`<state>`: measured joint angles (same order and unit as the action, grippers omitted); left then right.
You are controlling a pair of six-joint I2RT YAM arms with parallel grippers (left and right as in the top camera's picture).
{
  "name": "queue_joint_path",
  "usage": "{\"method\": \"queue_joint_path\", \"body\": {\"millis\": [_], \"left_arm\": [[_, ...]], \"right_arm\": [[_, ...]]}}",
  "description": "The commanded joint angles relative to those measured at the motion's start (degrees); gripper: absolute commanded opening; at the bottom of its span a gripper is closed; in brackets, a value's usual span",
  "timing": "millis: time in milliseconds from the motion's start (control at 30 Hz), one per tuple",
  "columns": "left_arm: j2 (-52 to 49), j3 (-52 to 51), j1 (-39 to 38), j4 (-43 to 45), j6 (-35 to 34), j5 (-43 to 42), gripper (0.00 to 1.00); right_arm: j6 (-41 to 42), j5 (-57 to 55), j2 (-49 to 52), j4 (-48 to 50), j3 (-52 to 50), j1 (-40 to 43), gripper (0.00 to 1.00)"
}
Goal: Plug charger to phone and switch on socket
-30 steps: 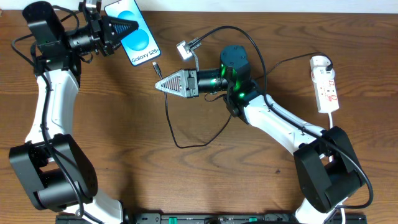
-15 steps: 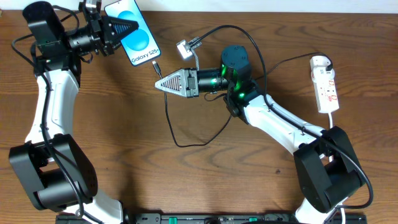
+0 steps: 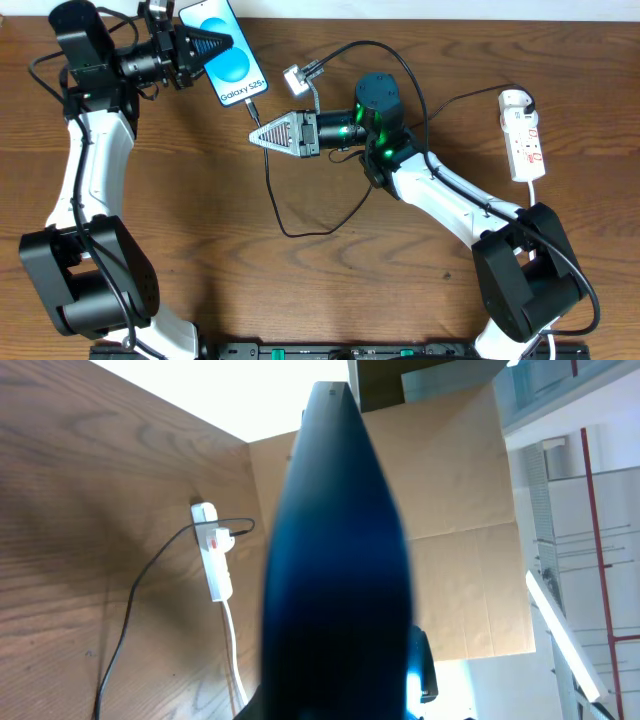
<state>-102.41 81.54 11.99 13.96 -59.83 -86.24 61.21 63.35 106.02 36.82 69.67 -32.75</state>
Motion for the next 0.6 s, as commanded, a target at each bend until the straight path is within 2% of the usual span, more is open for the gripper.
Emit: {"method": "queue_joint_path", "body": {"millis": [0,567], "left_arm": [[1.2,0.0,-0.1,0.5,0.2,-1.0,0.07],[1.2,0.0,-0.3,0.5,0.2,-0.3,0.07]], "right_arm": [[-0.4,-1.0,0.2,0.0,-0.1,0.0,0.01],[-0.4,-1.9,0.2,-1.6,-0.1,0.0,0.01]]}}
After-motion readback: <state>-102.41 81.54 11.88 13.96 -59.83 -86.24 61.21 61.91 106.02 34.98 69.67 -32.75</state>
